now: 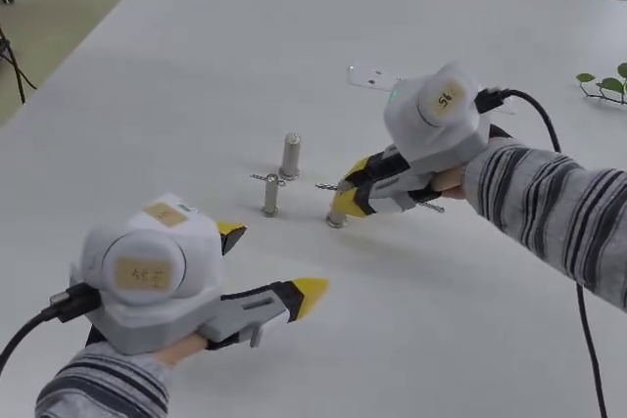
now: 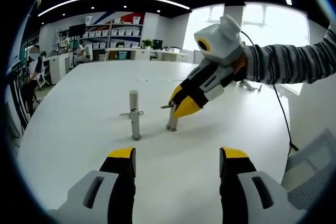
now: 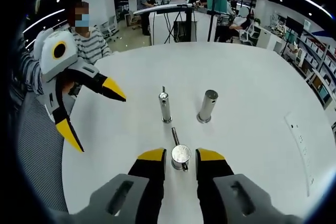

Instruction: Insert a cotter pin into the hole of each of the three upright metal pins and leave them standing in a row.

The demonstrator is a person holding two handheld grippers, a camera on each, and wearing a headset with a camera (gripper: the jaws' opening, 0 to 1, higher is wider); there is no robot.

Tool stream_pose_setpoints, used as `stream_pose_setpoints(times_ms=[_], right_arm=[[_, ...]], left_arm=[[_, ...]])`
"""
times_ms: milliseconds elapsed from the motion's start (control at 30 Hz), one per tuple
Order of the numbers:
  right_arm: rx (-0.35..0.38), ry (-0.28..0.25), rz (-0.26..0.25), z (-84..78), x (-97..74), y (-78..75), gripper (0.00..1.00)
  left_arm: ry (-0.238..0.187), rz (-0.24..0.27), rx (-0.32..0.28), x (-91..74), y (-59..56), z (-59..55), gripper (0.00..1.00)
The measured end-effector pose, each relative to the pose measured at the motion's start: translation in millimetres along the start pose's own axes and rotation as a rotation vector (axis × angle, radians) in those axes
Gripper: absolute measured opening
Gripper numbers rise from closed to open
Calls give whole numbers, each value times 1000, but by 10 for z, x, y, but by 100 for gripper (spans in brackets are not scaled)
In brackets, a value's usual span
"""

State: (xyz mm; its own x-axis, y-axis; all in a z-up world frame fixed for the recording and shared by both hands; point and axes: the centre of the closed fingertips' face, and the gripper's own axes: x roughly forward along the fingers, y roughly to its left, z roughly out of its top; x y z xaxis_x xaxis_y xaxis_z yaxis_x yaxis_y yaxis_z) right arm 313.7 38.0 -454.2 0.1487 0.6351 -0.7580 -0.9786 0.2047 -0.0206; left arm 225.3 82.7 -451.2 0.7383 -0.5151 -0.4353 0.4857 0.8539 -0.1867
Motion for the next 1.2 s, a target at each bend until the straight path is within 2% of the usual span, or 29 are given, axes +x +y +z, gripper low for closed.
stream_pose_setpoints(times_ms=[167,267,333,533,733,800,833,967,1067,1200], right_arm=[[29,-32,-1,52,-14,-6,24],[107,-81,8,172,-6,34,31],[126,-107,-1,243,2,12,33],[193,-185,-48,453,33,-95,34],[227,-226,-79,563,140,-221,33],[252,-254,-83,611,159,-209,32],[267,-264,-88,631,208,-298,32],[267,-280,-108,663,302,-383,29],[245,-273,-129,659,372,-425,26],[252,-260,-143,617,456,-482,23]], left_arm=[[-7,7,-3,-7,19,13,65],[-5,17,8,-6,41,12,68],[-9,22,7,-7,53,18,70],[-22,32,2,-16,88,44,72],[-28,30,-6,-16,89,56,73],[-23,26,-14,-14,82,42,74],[-20,25,-14,-14,78,37,74],[-19,25,-17,-8,79,36,74],[-18,26,-23,1,81,32,74],[-7,23,-24,13,70,9,74]])
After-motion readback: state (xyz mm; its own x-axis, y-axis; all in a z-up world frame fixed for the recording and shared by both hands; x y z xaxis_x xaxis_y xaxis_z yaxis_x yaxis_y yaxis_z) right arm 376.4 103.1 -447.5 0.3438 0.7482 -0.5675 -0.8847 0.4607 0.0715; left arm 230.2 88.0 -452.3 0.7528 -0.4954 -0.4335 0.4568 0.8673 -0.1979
